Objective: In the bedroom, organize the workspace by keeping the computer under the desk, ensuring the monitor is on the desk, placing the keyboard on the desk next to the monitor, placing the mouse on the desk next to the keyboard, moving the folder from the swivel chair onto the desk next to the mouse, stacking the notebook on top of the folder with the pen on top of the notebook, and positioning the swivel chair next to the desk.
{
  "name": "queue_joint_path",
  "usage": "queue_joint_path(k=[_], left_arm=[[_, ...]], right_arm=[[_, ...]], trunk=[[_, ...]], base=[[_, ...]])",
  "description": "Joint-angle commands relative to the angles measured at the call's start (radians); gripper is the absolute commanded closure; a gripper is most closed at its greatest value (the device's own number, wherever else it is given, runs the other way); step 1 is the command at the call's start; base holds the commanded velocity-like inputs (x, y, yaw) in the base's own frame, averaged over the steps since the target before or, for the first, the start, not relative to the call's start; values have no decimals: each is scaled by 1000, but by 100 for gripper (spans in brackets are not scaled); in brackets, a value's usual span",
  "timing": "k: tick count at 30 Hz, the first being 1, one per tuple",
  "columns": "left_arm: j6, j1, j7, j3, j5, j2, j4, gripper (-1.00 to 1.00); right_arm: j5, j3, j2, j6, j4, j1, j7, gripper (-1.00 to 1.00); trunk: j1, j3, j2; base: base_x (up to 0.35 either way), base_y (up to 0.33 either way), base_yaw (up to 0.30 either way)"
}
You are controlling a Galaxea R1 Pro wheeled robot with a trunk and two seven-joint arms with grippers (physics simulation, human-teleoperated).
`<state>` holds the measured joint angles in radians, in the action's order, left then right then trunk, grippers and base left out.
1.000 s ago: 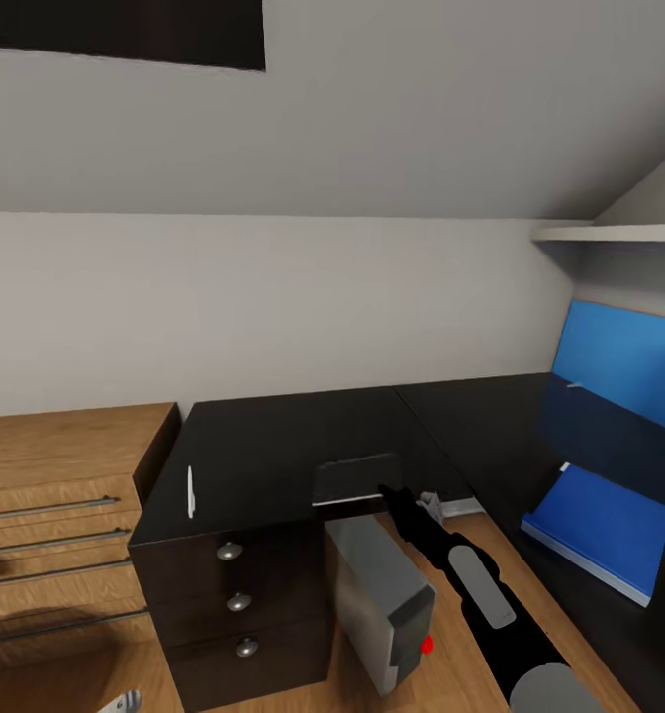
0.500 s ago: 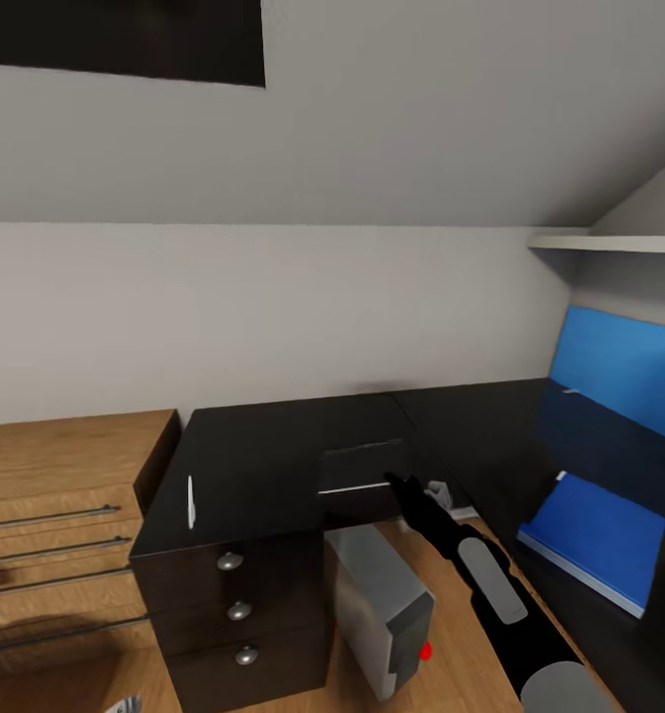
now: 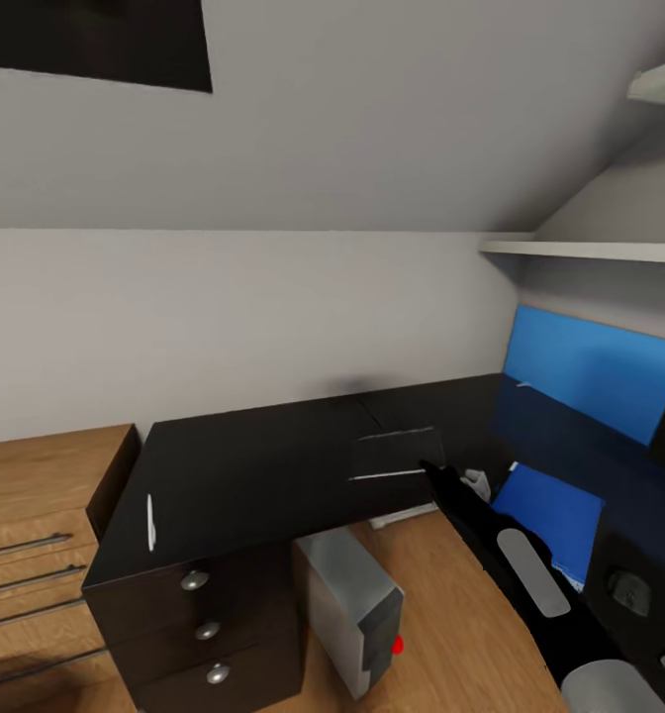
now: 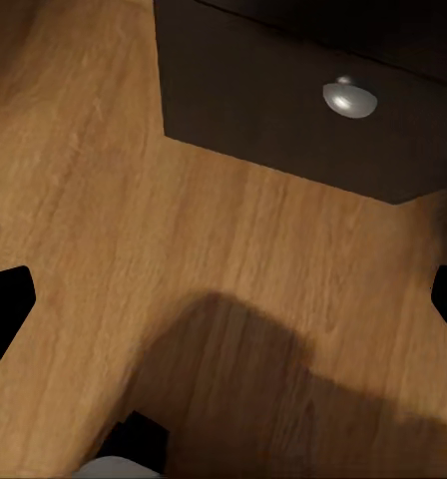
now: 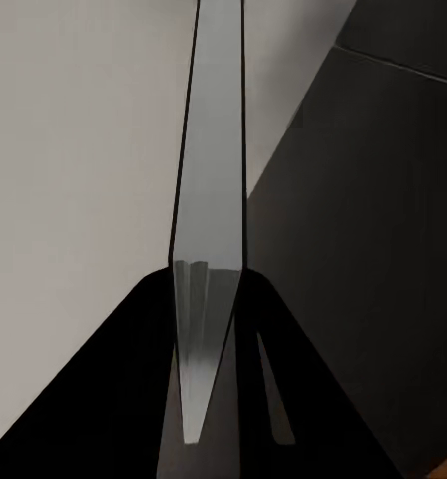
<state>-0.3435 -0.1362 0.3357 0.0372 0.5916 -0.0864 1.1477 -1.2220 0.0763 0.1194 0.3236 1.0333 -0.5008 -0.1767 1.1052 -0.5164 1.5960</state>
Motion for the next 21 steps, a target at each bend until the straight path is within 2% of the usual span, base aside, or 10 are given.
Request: queue_joint_path(k=[1,4,5,6,21], left_arm=[[-3,0,6,-1,10,0,0,-100],[-3,0,6,-3,10,-1,-5,-100],[-3,0,7,-4,10,-1,-8,-100],[-3,0,7,-5,11,-1,-9,-100],[-2,0,8,-4,13,-1,-10,-100]], right_arm=[[-8,-9,2,3,0,-1,-1,100],[-7,-48,6,4,1,-1,1,100],[-7,-80,8,4,2,-1,3,100],[-7,-88,9,5,3,-1,3,100],[-7,-121,19,5,2,-1,3,100]], trunk=[[0,-1,1],[0,-1,1],[0,-1,1],[0,-1,1],[0,-1,1]], base=[[0,0,-284],[0,0,-290],[0,0,-296],[0,0,-296],[0,0,-298]])
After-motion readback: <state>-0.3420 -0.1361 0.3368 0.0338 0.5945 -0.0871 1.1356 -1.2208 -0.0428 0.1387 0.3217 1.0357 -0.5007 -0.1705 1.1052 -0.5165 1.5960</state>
